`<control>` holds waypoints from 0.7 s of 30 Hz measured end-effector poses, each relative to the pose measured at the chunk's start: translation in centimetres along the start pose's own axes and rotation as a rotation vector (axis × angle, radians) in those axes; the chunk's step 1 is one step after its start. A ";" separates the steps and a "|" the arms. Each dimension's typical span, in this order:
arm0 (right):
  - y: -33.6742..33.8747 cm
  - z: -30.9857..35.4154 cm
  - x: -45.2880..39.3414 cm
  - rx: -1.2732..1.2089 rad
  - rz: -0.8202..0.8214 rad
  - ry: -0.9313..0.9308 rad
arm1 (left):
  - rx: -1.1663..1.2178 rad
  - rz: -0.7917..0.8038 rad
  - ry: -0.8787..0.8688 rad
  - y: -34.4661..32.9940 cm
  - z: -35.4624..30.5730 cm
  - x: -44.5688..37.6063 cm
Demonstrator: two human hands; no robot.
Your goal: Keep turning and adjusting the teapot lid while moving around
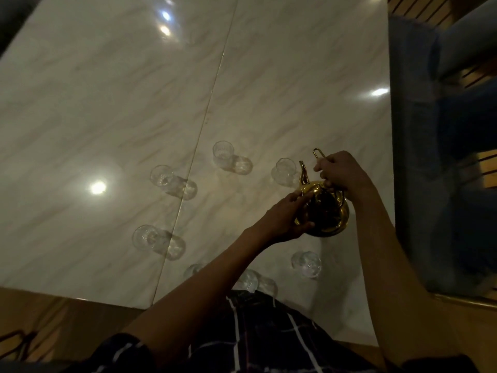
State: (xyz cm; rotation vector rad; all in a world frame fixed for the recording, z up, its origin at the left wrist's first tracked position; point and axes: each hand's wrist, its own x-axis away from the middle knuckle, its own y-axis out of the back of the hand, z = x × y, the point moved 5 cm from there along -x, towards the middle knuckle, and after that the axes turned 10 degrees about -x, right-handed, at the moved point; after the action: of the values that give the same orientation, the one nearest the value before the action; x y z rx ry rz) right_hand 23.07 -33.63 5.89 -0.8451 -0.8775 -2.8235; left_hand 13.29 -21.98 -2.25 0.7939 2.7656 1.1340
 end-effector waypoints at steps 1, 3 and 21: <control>0.0 0.0 0.0 0.004 -0.007 0.002 | -0.001 0.003 -0.001 0.0 0.1 0.0; -0.2 -0.2 -0.1 0.014 -0.017 0.012 | -0.005 0.007 0.006 -0.1 0.4 0.1; -7.9 5.1 2.2 0.138 0.088 0.229 | 0.033 -0.185 0.086 5.2 5.7 4.4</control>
State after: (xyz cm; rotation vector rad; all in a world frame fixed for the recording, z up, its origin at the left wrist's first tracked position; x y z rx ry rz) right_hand 21.99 -24.06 6.58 -0.5172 -0.9606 -2.6777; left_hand 13.05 -13.09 -2.34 0.4895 2.8619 1.1166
